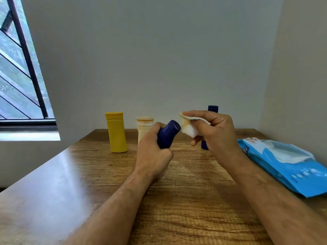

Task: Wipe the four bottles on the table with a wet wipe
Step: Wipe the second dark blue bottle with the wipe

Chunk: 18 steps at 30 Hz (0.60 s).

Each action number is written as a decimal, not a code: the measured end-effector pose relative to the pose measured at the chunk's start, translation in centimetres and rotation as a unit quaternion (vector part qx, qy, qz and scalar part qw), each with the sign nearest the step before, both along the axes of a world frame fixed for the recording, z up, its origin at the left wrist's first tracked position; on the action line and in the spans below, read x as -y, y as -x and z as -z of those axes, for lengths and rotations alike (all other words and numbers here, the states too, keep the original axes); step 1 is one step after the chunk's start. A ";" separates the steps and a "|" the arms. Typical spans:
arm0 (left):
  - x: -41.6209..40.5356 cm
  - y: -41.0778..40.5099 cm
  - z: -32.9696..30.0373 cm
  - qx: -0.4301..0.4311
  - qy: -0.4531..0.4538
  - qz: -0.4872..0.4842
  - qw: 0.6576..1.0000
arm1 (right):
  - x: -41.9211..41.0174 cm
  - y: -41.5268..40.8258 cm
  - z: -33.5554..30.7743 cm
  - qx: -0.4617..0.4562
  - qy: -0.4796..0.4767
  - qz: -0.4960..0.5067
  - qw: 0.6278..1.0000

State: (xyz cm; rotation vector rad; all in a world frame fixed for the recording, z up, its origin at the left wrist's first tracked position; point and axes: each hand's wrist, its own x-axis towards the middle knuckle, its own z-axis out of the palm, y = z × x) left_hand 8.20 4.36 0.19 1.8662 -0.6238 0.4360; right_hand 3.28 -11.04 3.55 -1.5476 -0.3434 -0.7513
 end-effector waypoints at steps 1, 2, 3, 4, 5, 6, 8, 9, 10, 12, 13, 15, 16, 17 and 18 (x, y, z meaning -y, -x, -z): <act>0.0 0.0 0.0 -0.001 -0.002 0.000 1.000 | 0.0 -0.1 0.0 -0.005 -0.014 0.036 0.999; 0.0 -0.1 0.1 -0.004 -0.002 0.001 1.000 | 0.0 -0.2 0.0 -0.009 -0.027 0.065 0.997; 0.0 -0.1 0.1 -0.007 0.001 0.001 1.000 | 0.1 -0.2 -0.1 -0.010 -0.036 0.079 0.996; 0.0 -0.2 0.1 -0.009 0.003 -0.002 1.000 | 0.2 -0.1 -0.1 -0.008 -0.038 0.073 0.997; 0.0 -0.2 0.0 -0.007 0.003 -0.007 1.000 | 0.3 0.0 -0.2 -0.006 -0.028 0.056 0.998; 0.0 -0.3 0.0 -0.004 -0.001 -0.012 1.000 | 0.3 0.0 -0.1 -0.004 -0.005 0.037 0.999; 0.1 -0.3 0.1 0.009 -0.016 -0.020 1.000 | 0.1 0.0 0.2 -0.004 0.069 0.016 0.998; 0.1 -0.3 0.2 0.015 -0.023 -0.025 0.999 | 0.0 0.0 0.3 -0.004 0.104 0.015 0.994; 0.1 -0.4 0.3 0.018 -0.025 -0.031 0.999 | -0.1 -0.1 0.5 -0.005 0.129 0.017 0.991; -0.1 -0.7 0.5 0.019 -0.022 -0.044 0.999 | -0.1 -0.2 0.6 -0.010 0.152 0.014 0.988; -0.1 -0.8 0.6 0.020 -0.022 -0.047 0.998 | -0.1 -0.1 0.6 -0.010 0.154 0.011 0.988; -0.1 -0.9 0.6 0.023 -0.028 -0.042 0.998 | 0.2 0.0 0.4 -0.009 0.150 0.002 0.989; 0.0 -0.8 0.6 0.025 -0.030 -0.038 0.998 | 0.3 0.0 0.3 -0.008 0.150 -0.001 0.989; 0.0 -0.8 0.6 0.029 -0.032 -0.036 0.998 | 0.4 0.0 0.2 -0.008 0.152 -0.001 0.988; 0.0 -0.7 0.6 0.032 -0.033 -0.034 0.998 | 0.4 0.0 0.2 -0.006 0.157 0.003 0.988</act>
